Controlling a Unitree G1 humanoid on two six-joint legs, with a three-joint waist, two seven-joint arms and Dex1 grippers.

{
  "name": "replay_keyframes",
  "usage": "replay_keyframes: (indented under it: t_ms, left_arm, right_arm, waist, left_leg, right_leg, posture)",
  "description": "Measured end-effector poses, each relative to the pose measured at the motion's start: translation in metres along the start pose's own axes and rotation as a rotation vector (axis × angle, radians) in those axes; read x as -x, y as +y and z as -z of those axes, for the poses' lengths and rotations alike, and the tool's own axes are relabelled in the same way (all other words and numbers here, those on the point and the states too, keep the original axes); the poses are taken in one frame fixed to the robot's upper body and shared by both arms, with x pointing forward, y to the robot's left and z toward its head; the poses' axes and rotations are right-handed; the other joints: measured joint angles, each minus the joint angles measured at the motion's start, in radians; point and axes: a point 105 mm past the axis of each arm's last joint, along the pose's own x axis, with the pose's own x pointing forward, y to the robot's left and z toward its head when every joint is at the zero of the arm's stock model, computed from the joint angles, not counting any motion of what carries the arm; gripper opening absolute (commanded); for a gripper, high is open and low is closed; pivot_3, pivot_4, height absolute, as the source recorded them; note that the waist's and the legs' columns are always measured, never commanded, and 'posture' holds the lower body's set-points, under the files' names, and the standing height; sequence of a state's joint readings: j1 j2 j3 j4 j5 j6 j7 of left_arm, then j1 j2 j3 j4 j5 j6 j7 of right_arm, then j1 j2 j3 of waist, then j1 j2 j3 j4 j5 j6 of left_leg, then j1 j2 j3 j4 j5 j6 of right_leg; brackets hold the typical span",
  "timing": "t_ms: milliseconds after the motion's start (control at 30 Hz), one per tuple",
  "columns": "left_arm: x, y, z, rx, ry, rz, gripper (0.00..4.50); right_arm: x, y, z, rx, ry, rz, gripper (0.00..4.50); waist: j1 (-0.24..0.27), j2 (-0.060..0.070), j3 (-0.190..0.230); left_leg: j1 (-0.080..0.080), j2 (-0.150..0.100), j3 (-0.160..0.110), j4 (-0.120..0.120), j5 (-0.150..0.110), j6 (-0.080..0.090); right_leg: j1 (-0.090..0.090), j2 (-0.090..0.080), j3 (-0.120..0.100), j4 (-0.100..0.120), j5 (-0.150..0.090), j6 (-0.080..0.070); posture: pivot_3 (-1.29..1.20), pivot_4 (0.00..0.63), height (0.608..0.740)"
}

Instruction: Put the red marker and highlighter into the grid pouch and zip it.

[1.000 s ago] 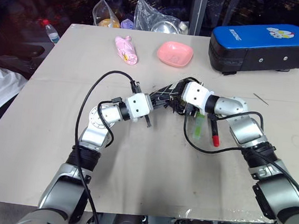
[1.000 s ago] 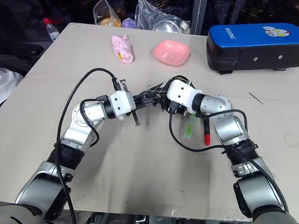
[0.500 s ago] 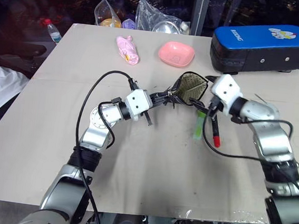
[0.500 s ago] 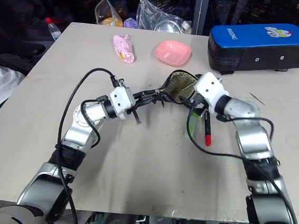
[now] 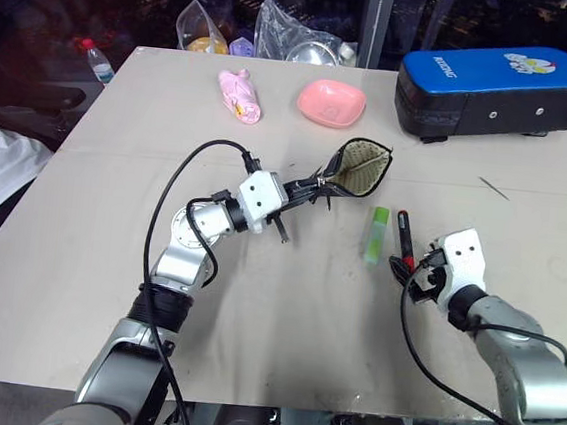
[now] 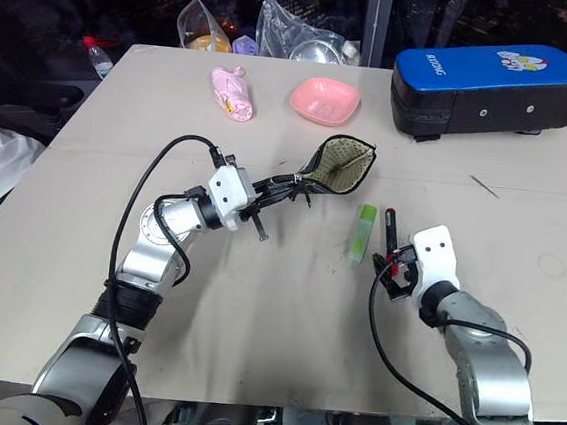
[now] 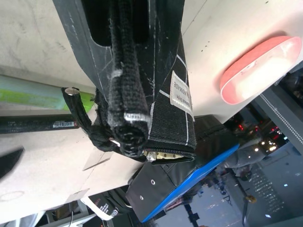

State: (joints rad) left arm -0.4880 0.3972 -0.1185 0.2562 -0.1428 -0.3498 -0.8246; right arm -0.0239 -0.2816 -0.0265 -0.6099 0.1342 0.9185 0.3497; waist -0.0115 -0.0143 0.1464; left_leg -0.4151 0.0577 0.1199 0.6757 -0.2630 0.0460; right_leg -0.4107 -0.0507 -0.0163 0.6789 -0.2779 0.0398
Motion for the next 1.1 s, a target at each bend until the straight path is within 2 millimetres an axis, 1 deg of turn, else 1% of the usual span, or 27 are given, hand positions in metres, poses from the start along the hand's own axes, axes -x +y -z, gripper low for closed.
replay_keyframes:
  t_ms: [33, 67, 100, 167, 200, 233, 367, 467, 533, 567, 633, 733, 800, 833, 867, 900, 933, 1033, 1100]
  left_arm:
    - [0.0, 0.0, 0.001, 0.008, 0.005, 0.001, 0.0]
    - [0.0, 0.0, 0.001, 0.016, 0.007, 0.001, 0.0]
    - [0.0, 0.0, 0.002, 0.02, 0.01, 0.001, 0.0]
    - [0.0, 0.0, 0.005, 0.034, 0.029, -0.003, 0.0]
    - [0.0, 0.0, 0.007, 0.04, 0.039, -0.004, 0.0]
    - [0.0, 0.0, 0.009, 0.052, 0.052, -0.008, 0.0]
    - [0.0, -0.002, 0.016, 0.087, 0.079, -0.012, 0.0]
    - [-0.003, -0.004, 0.017, 0.107, 0.078, -0.017, 0.0]
    - [-0.002, -0.006, 0.018, 0.12, 0.077, -0.017, 0.0]
    - [-0.002, -0.009, 0.02, 0.134, 0.079, -0.013, 0.0]
    - [-0.001, -0.01, 0.021, 0.145, 0.08, -0.009, 0.0]
    - [-0.001, -0.012, 0.021, 0.155, 0.074, 0.004, 0.0]
    - [0.0, -0.013, 0.021, 0.162, 0.071, 0.019, 0.0]
    - [0.0, -0.013, 0.021, 0.164, 0.068, 0.021, 0.0]
    - [0.0, -0.013, 0.02, 0.167, 0.063, 0.027, 0.0]
    - [0.0, -0.014, 0.02, 0.169, 0.059, 0.032, 0.0]
    - [0.0, -0.015, 0.019, 0.171, 0.054, 0.041, 0.0]
    - [0.001, -0.016, 0.018, 0.175, 0.047, 0.056, 0.0]
    - [0.002, -0.018, 0.018, 0.179, 0.044, 0.067, 0.0]
  right_arm:
    - [0.0, 0.0, 0.002, 0.002, 0.011, 0.006, 2.28]
    - [0.0, -0.001, 0.003, 0.003, 0.019, 0.008, 1.96]
    - [0.0, -0.001, 0.003, 0.003, 0.022, 0.01, 1.44]
    - [0.0, -0.001, 0.005, -0.001, 0.039, 0.009, 0.84]
    - [0.001, -0.002, 0.005, -0.006, 0.044, 0.009, 0.37]
    - [0.002, -0.004, 0.005, -0.007, 0.054, 0.006, 0.26]
    - [0.007, -0.017, 0.002, -0.007, 0.078, 0.016, 0.26]
    - [0.013, -0.032, -0.014, 0.07, 0.064, -0.008, 0.26]
    - [0.021, -0.047, -0.046, 0.225, 0.011, -0.026, 0.26]
    - [0.026, -0.054, -0.071, 0.335, -0.042, -0.035, 0.26]
    - [0.029, -0.055, -0.095, 0.445, -0.105, -0.063, 0.26]
    - [0.024, -0.048, -0.113, 0.663, -0.123, -0.15, 0.26]
    - [0.014, -0.045, -0.125, 0.915, -0.13, -0.219, 0.26]
    - [0.011, -0.044, -0.127, 0.961, -0.133, -0.233, 0.26]
    - [0.004, -0.042, -0.127, 1.048, -0.132, -0.265, 0.26]
    - [-0.002, -0.041, -0.126, 1.103, -0.127, -0.291, 0.26]
    - [-0.011, -0.038, -0.123, 1.185, -0.119, -0.333, 0.26]
    - [-0.025, -0.033, -0.119, 1.288, -0.117, -0.392, 0.26]
    - [-0.036, -0.027, -0.12, 1.393, -0.131, -0.435, 0.26]
  waist:
    - [0.0, 0.0, 0.0]
    - [0.0, 0.0, 0.0]
    - [0.0, 0.0, 0.0]
    - [0.0, 0.0, 0.0]
    - [0.0, 0.0, 0.0]
    - [0.0, 0.0, 0.0]
    - [0.002, 0.0, 0.0]
    - [0.001, 0.0, 0.0]
    - [-0.001, 0.0, 0.001]
    - [-0.003, 0.0, 0.0]
    - [-0.001, -0.001, 0.001]
    - [-0.002, -0.001, 0.001]
    - [-0.003, -0.001, 0.001]
    - [-0.003, -0.001, 0.001]
    - [-0.003, -0.001, 0.001]
    - [-0.002, -0.001, 0.001]
    - [-0.002, -0.001, 0.001]
    - [-0.001, -0.001, 0.001]
    - [-0.001, -0.001, 0.002]
  left_leg:
    - [0.0, 0.0, 0.0, 0.0, 0.0, 0.0]
    - [0.0, 0.0, 0.0, 0.0, 0.0, 0.0]
    - [0.0, 0.0, 0.0, 0.0, 0.0, 0.0]
    - [0.0, 0.0, 0.0, 0.0, 0.0, 0.0]
    - [0.0, 0.0, 0.0, 0.0, 0.0, 0.0]
    - [0.0, 0.0, 0.0, 0.0, 0.0, 0.0]
    - [0.0, 0.0, -0.001, 0.0, 0.0, 0.0]
    - [0.0, -0.001, 0.0, 0.0, 0.0, 0.0]
    - [0.0, -0.001, 0.0, 0.0, 0.0, 0.001]
    - [0.0, -0.001, -0.001, 0.0, 0.0, 0.001]
    - [0.0, 0.0, -0.003, 0.0, 0.0, 0.0]
    - [0.0, 0.0, -0.002, -0.001, 0.0, 0.0]
    - [0.0, 0.0, -0.001, 0.0, 0.0, 0.0]
    - [0.0, 0.0, 0.0, 0.0, 0.0, 0.0]
    - [0.0, 0.0, 0.0, 0.0, 0.0, 0.0]
    - [0.0, 0.0, 0.0, 0.0, 0.0, 0.0]
    - [0.0, 0.0, 0.001, 0.001, 0.0, 0.0]
    - [-0.001, 0.0, 0.001, 0.001, 0.0, 0.0]
    - [-0.001, 0.001, 0.001, 0.001, 0.0, 0.0]
  right_leg:
    - [0.0, 0.0, 0.0, 0.0, 0.0, 0.0]
    - [0.0, 0.0, 0.0, 0.0, 0.0, 0.0]
    - [0.0, 0.0, 0.0, 0.0, 0.0, 0.0]
    - [0.0, 0.0, 0.0, 0.0, 0.0, 0.0]
    - [0.0, 0.0, 0.0, 0.0, 0.0, 0.0]
    - [0.0, 0.0, 0.0, 0.0, 0.0, 0.0]
    - [0.0, 0.0, 0.0, 0.0, 0.0, 0.0]
    - [0.0, 0.0, 0.001, 0.0, 0.0, 0.0]
    - [0.0, 0.0, 0.001, -0.001, 0.0, 0.0]
    - [0.0, 0.0, 0.001, -0.001, 0.0, 0.0]
    - [0.0, 0.002, -0.001, -0.001, 0.0, 0.0]
    - [0.0, 0.002, 0.0, -0.001, 0.0, 0.0]
    - [0.0, 0.002, 0.001, -0.001, 0.0, 0.0]
    - [0.0, 0.002, 0.001, -0.001, 0.0, 0.0]
    - [0.0, 0.002, 0.002, -0.001, 0.0, 0.0]
    - [-0.001, 0.002, 0.002, -0.001, 0.0, 0.0]
    - [-0.001, 0.001, 0.002, -0.001, 0.0, 0.0]
    - [-0.001, 0.001, 0.002, -0.001, 0.0, 0.0]
    - [-0.001, 0.001, 0.002, -0.001, 0.0, 0.0]
  posture:
    - [0.0, 0.15, 0.737]
    - [0.0, 0.15, 0.737]
    - [0.0, 0.15, 0.737]
    - [0.0, 0.15, 0.737]
    - [0.0, 0.15, 0.737]
    - [0.0, 0.15, 0.737]
    - [0.0, 0.15, 0.737]
    - [0.0, 0.15, 0.737]
    - [0.0, 0.15, 0.737]
    - [0.0, 0.15, 0.737]
    - [0.0, 0.15, 0.737]
    - [0.0, 0.15, 0.737]
    - [0.0, 0.15, 0.737]
    - [0.0, 0.15, 0.737]
    - [0.0, 0.15, 0.737]
    - [0.0, 0.15, 0.737]
    - [0.0, 0.15, 0.737]
    - [0.0, 0.15, 0.737]
    - [0.0, 0.15, 0.737]
